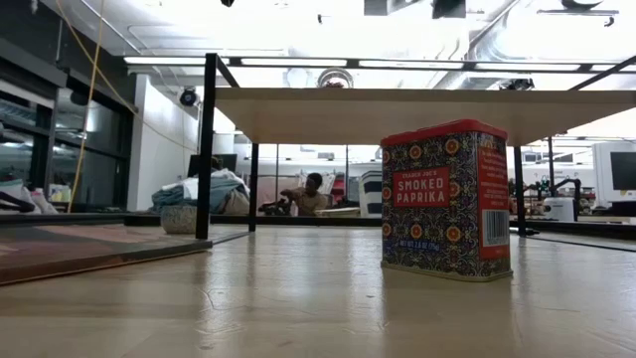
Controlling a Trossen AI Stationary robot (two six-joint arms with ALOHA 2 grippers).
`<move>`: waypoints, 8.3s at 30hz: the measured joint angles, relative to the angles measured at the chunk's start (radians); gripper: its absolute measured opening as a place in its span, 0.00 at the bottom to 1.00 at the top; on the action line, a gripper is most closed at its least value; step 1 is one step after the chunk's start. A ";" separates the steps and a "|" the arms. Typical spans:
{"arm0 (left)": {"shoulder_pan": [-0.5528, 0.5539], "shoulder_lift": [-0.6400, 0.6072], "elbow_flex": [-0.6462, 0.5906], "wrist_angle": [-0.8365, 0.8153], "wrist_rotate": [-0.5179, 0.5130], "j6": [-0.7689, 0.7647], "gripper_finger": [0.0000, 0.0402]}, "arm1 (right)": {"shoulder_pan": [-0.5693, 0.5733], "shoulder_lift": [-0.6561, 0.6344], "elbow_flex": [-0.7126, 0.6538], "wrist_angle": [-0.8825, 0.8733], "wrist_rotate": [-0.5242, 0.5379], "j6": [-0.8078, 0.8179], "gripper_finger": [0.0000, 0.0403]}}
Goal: Shelf spices
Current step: Remove the brown seasoning bottle from the shelf, then remove the transparent seasoning bottle from the shelf
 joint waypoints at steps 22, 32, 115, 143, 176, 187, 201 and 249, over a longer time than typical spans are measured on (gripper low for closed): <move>0.007 -0.004 0.000 -0.305 0.053 -0.090 0.58 | -0.320 0.001 0.012 0.028 0.055 0.386 0.71; 0.007 -0.003 0.000 -0.442 -0.060 -0.029 0.58 | -0.325 0.088 0.011 0.045 0.039 0.423 0.71; -0.341 0.092 -0.026 0.124 0.068 0.818 0.58 | -0.347 -0.137 0.011 0.584 -0.351 -0.592 0.40; -0.304 0.123 -0.026 0.151 0.212 0.707 0.58 | -0.363 -0.135 0.011 0.615 -0.390 -0.616 0.39; -0.223 0.073 -0.090 -0.115 0.190 0.546 0.00 | -0.424 -0.160 0.013 0.545 -0.312 -0.598 0.34; -0.564 0.015 -0.670 0.144 0.295 -0.069 0.00 | -0.355 -0.132 -0.103 0.008 -0.049 -0.451 0.32; -0.597 -0.109 -0.605 0.198 -0.035 -0.037 0.00 | -0.237 -0.131 -0.241 0.491 -0.202 -0.346 0.27; -0.855 0.318 -0.575 0.412 -0.074 -0.660 0.49 | 0.078 0.213 -0.241 0.554 -0.015 0.293 0.58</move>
